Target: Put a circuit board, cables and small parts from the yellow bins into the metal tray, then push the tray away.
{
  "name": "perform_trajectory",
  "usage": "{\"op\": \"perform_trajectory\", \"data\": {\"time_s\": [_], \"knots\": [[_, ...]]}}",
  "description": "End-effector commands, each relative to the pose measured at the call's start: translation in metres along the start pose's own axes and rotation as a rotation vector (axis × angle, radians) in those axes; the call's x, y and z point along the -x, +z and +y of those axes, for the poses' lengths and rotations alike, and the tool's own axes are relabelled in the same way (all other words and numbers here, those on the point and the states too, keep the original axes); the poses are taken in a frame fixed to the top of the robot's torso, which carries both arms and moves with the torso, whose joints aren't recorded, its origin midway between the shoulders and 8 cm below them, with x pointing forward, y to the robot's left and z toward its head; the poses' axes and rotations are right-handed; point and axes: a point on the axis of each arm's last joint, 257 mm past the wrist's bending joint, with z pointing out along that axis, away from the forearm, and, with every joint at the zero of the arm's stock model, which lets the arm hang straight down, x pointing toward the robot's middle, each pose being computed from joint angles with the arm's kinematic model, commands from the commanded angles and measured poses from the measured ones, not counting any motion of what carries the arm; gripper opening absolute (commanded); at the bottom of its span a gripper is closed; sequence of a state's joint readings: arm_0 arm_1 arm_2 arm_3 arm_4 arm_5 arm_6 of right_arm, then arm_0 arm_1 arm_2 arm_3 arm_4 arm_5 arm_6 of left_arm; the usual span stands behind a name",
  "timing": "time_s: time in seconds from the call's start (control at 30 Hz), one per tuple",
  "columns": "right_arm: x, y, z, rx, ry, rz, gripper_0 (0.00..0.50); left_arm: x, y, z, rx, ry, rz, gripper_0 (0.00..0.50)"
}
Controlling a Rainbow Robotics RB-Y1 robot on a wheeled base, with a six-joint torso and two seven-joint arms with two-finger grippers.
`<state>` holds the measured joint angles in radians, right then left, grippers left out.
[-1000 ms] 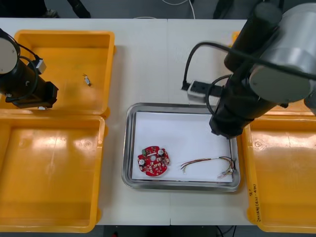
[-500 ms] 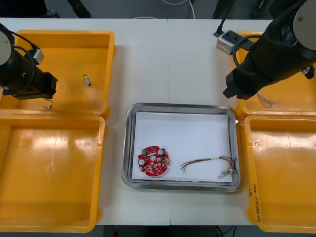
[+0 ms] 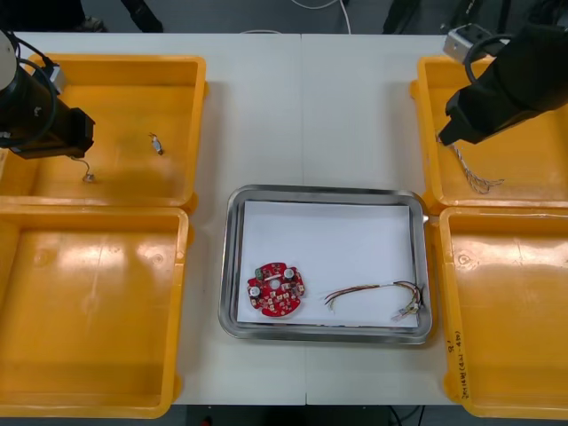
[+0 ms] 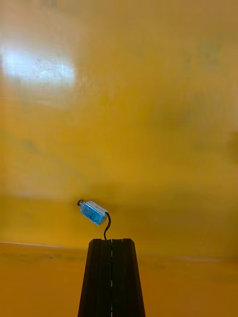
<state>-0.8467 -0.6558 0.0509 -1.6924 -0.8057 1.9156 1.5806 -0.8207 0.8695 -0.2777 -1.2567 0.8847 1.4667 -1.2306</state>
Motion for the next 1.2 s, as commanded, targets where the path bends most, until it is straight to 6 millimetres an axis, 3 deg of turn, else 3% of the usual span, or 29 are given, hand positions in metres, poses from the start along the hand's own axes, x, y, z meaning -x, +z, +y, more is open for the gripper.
{"op": "perform_trajectory", "data": {"time_s": [0.03,0.2,0.5,0.73,1.2], "knots": [[0.026,-0.034,-0.039,-0.083,0.056,-0.057,0.5,0.044,-0.021,-0.022,-0.027,0.156,-0.062,0.002],[0.024,-0.032,-0.062,-0.137,0.103,-0.027,0.5,0.066,-0.012,-0.028,-0.046,0.153,-0.096,0.001],[0.009,-0.019,-0.082,-0.14,0.158,0.048,0.5,0.092,-0.007,-0.041,-0.052,0.153,-0.161,0.001],[0.002,-0.009,-0.096,-0.147,0.185,0.083,0.5,0.091,-0.006,-0.039,-0.043,0.174,-0.158,0.002],[0.03,0.014,-0.125,-0.172,0.218,-0.036,0.5,0.086,-0.006,-0.036,-0.035,0.186,-0.137,0.022]]}}
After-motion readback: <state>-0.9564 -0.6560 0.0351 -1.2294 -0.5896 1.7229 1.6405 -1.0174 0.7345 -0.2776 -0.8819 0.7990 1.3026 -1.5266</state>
